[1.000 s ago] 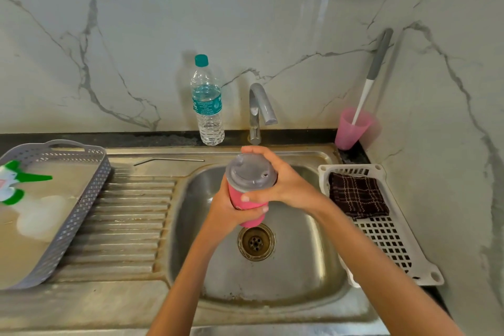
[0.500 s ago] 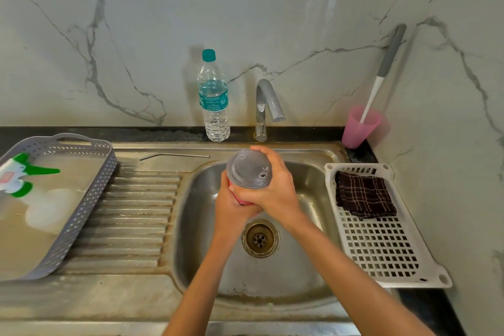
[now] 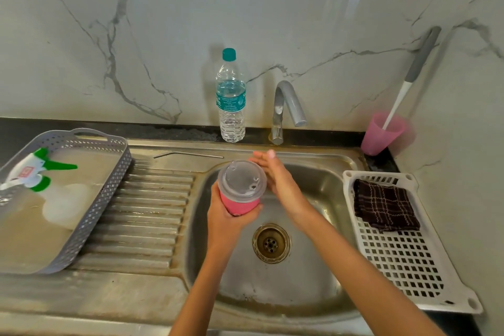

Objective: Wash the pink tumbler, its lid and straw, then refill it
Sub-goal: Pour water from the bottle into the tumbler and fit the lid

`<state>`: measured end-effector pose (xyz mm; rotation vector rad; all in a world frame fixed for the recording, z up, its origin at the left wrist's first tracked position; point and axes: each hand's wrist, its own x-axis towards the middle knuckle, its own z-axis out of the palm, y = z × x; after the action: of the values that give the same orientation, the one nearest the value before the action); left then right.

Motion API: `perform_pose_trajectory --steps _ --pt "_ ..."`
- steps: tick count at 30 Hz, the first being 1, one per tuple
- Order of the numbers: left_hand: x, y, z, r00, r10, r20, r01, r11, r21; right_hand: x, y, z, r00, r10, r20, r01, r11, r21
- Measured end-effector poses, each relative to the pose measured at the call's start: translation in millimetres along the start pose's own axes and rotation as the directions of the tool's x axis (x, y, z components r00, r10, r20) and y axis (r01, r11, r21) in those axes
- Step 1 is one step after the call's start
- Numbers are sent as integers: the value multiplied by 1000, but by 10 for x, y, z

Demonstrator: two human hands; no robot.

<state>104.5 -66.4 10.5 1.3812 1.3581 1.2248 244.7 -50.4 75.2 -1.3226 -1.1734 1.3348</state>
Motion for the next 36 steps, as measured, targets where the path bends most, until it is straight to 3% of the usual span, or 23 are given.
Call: perform_pose_trajectory --steps 2,4,7,12,18,25,33,36 --pt "67 -76 -105 999 -9 -52 8 1000 -19 261 106 42 996 21 -89 -25 998 -49" --pt "137 -136 -214 995 -10 -96 6 999 -36 589 269 107 993 -8 -119 -25 963 -267" --pt "227 -193 -350 991 -20 -134 16 999 -35 1094 427 299 999 -39 -38 16 874 -485" --pt "333 -296 -477 980 -65 -186 52 996 -76 1809 466 735 984 -167 55 158 705 -691" --pt "470 -398 -543 974 -95 -207 75 992 -103 2336 493 1080 959 -143 244 282 544 -790" --pt "609 -433 -563 973 -101 -207 81 991 -102 2453 548 1175 950 -158 267 310 447 -839" --pt "652 -424 -488 979 -85 -186 68 993 -97 2452 526 1231 962 -131 240 272 389 -880" --pt "640 -447 -473 978 -97 -186 76 990 -119 2382 486 1140 968 -161 191 245 464 -851"
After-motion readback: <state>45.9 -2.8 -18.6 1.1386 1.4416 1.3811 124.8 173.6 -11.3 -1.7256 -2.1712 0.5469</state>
